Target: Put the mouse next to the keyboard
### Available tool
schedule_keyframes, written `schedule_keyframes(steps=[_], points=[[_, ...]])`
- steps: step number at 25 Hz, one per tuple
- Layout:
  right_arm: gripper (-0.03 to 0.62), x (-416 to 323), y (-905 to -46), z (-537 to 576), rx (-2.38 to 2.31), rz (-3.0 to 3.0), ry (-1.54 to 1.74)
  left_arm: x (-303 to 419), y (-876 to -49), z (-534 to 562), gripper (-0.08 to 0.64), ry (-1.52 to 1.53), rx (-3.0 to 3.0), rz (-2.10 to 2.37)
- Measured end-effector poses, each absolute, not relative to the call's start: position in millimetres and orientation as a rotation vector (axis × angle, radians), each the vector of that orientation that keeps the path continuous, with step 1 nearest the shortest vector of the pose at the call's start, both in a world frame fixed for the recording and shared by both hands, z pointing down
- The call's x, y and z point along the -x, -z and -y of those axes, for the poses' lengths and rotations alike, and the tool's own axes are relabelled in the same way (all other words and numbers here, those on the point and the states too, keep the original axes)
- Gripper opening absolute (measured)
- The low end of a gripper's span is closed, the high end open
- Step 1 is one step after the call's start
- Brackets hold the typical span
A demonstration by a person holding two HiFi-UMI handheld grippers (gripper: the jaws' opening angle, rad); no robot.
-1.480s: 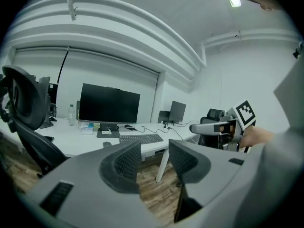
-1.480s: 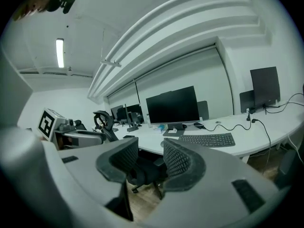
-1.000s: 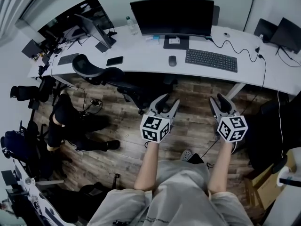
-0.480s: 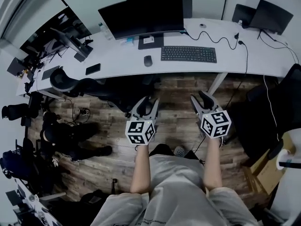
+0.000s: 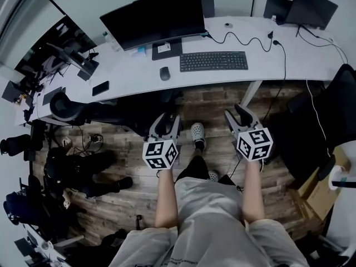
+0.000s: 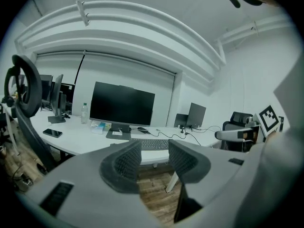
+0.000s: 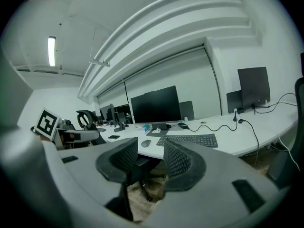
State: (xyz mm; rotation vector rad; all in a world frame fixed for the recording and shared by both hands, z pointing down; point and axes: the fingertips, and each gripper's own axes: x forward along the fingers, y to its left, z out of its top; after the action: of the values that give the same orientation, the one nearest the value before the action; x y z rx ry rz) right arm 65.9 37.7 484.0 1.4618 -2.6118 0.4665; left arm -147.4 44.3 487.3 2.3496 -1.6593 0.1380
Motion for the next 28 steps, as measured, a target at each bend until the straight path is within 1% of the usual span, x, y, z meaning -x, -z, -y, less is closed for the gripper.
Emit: schedule_keyframes(steps=[7,11,28], points=[[0.178,-65,-486,13,-1.503,2.574,-0.461,149,-480,18,0.186,-0.124,-2.379,1.629],[0.178,-57,-493,48,-1.493,2.555,-0.466,155,-490,55,0.186,-0.122,-2.351,1.625],[0.183,28,-529,214,-1.304,2.519,-0.492,226,-532,226,0.186,-0.137,-2.197,1.678]])
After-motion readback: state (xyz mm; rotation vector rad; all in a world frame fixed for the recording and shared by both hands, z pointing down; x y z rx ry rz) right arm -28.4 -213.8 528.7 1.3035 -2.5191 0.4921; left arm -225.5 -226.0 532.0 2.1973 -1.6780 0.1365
